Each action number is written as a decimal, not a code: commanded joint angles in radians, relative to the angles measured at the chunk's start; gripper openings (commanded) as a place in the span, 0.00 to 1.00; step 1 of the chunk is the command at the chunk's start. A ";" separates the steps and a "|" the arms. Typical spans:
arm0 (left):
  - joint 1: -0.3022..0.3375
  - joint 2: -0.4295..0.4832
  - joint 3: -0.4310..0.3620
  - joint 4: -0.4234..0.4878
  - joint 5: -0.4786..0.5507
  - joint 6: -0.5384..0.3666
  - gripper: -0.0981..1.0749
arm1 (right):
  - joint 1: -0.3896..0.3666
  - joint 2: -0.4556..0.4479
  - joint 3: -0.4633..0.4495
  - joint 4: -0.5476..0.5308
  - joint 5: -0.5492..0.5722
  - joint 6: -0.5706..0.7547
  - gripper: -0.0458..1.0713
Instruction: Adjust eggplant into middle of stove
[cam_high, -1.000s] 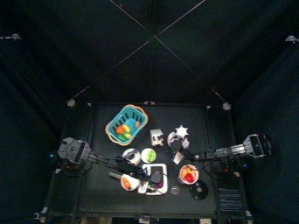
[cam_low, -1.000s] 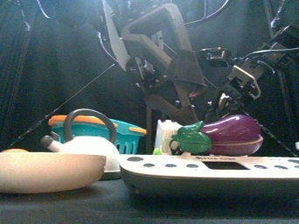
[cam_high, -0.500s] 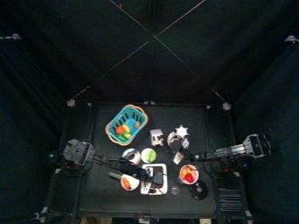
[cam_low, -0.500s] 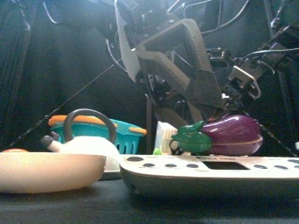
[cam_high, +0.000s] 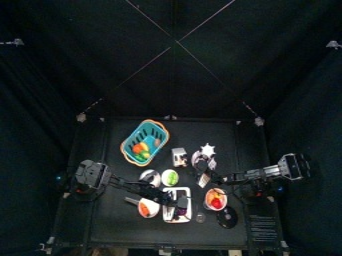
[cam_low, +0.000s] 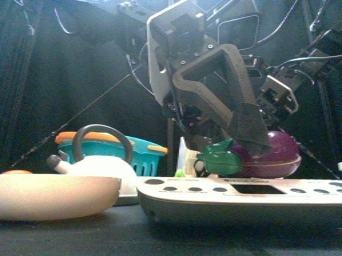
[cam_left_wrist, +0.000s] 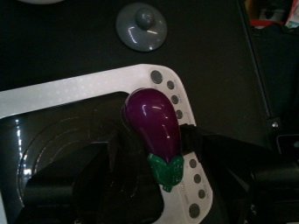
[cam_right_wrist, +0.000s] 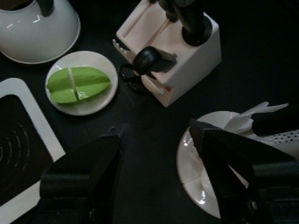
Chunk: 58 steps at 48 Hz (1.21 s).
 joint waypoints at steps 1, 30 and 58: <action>0.005 -0.012 -0.023 -0.002 -0.014 0.000 0.90 | -0.002 -0.011 -0.021 -0.003 -0.002 0.000 0.85; 0.012 -0.012 -0.020 -0.003 -0.009 -0.002 0.67 | -0.002 -0.011 -0.021 -0.003 -0.002 0.000 0.85; 0.080 -0.091 0.054 0.021 0.058 0.000 0.58 | -0.002 -0.009 -0.021 -0.003 -0.002 0.000 0.85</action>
